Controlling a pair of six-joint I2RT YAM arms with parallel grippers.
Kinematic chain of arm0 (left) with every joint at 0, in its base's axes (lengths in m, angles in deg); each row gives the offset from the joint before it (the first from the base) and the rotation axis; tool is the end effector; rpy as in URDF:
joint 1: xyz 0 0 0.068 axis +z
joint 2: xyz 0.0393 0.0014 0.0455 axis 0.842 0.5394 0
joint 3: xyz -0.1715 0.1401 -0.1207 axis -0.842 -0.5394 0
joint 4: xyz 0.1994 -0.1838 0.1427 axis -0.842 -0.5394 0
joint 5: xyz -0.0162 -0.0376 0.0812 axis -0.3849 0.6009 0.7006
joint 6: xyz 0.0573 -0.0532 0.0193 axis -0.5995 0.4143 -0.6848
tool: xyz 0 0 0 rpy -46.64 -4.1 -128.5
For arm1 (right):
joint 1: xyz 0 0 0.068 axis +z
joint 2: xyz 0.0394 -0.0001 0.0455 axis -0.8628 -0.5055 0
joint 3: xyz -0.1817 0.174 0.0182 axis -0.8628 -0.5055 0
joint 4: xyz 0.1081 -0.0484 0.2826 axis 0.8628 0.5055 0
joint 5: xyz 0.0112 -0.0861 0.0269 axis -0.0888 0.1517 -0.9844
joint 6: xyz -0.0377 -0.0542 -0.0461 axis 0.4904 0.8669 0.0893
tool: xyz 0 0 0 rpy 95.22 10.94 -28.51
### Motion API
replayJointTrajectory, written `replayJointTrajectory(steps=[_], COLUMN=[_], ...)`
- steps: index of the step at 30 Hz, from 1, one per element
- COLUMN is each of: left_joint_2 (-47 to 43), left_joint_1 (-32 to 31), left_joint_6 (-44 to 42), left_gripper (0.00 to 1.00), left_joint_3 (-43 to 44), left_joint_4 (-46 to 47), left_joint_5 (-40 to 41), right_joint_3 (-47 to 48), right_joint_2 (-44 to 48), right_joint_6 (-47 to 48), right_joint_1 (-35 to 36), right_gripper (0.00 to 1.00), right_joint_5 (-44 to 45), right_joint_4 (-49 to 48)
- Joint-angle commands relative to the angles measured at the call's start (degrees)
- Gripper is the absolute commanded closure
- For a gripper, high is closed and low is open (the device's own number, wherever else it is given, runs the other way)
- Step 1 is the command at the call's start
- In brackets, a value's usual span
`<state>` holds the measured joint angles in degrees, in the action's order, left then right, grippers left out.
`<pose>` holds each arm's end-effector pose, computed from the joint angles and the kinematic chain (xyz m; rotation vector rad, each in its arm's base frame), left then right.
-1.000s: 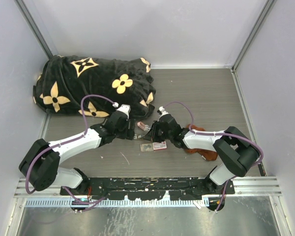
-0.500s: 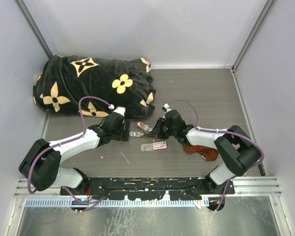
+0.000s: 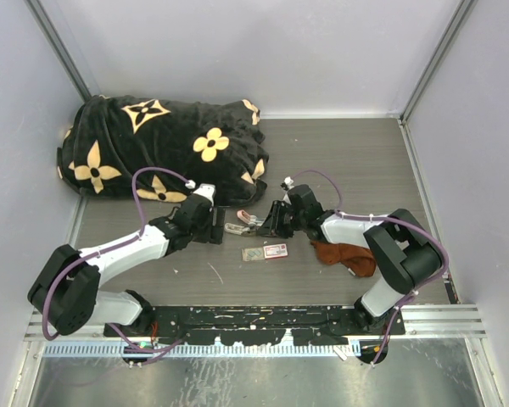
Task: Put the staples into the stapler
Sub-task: Place the stapler at the center of the board.
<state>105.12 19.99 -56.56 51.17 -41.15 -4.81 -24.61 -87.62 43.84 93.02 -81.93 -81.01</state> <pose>0.2630 -0.1835 0.1118 0.2122 2.4171 -0.2379 0.2835 0.2188 0.0686 0.0062 2.5019 1.0901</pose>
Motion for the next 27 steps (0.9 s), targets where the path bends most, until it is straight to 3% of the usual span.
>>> replayJointTrajectory(steps=[1,16,24,27], left_joint_2=[-1.72,-4.31,-10.29,-13.61], left_joint_1=[0.41,0.4,0.49,1.71], left_joint_6=[-0.71,-0.75,0.08,2.1], left_gripper=[0.23,0.19,0.06,0.01], left_joint_3=[0.06,-0.31,-1.96,-0.5], left_joint_4=[3.04,5.16,6.58,3.06], left_joint_5=[-1.03,-2.54,-3.22,-7.36], right_joint_3=[1.56,0.17,-0.52,0.6], right_joint_2=[0.1,6.05,12.74,16.58], right_joint_6=[0.86,3.7,10.04,15.66], right_joint_1=[-0.49,-2.31,-2.94,-1.5], right_gripper=[0.71,0.46,0.36,0.31], right_joint_5=[-0.19,2.44,4.79,8.39], right_joint_4=[0.94,4.03,6.53,11.17])
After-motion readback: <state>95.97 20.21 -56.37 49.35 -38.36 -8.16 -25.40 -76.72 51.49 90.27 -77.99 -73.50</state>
